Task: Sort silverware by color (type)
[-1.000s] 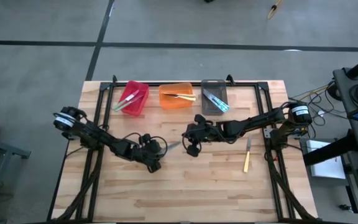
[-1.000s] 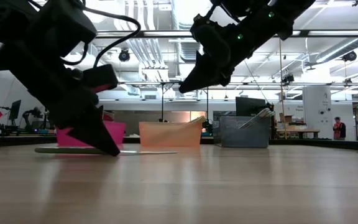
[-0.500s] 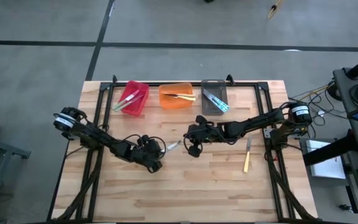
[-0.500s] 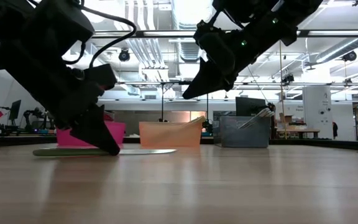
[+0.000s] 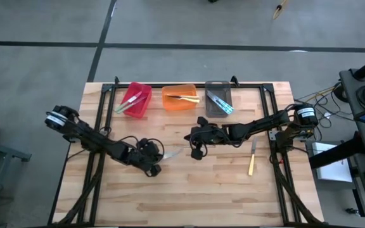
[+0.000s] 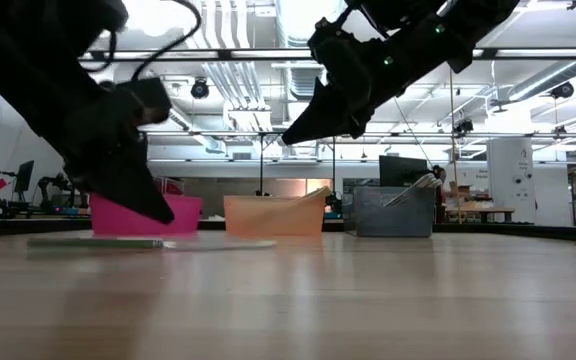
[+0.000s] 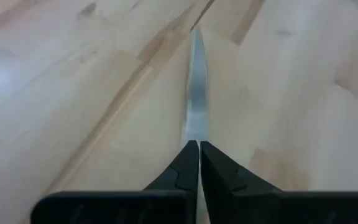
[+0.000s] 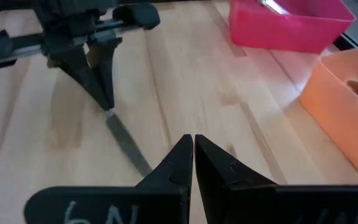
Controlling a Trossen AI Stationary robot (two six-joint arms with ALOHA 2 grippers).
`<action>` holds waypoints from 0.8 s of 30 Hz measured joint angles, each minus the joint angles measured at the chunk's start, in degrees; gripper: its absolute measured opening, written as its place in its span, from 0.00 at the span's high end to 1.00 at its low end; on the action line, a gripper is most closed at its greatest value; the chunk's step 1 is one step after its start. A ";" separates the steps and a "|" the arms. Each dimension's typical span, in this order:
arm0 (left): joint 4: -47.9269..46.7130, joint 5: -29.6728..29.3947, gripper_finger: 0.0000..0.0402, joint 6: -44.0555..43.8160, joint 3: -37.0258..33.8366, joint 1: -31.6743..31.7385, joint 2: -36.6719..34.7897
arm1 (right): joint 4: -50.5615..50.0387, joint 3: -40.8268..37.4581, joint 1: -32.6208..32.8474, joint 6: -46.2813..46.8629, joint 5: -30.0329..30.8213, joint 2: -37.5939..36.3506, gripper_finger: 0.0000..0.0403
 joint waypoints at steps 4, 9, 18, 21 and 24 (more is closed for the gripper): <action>-4.55 -0.88 0.99 -0.07 0.00 -0.54 -3.41 | -0.13 -0.02 0.00 -0.12 -0.80 0.00 0.98; -8.48 -2.53 1.00 -0.12 -0.07 -0.54 -7.01 | -0.11 -0.07 0.00 -0.11 -0.80 0.00 0.98; -16.82 -2.72 1.00 -0.51 -0.13 -0.59 -14.09 | -0.09 -0.09 0.00 0.04 -0.72 0.00 0.98; -16.88 -2.28 1.00 4.73 -0.22 -1.80 -14.71 | -0.19 -0.09 0.00 0.07 -0.72 0.00 0.98; -15.08 -0.75 1.00 10.79 -0.22 -4.01 -13.80 | -0.44 -0.09 0.00 0.07 -0.72 0.00 0.98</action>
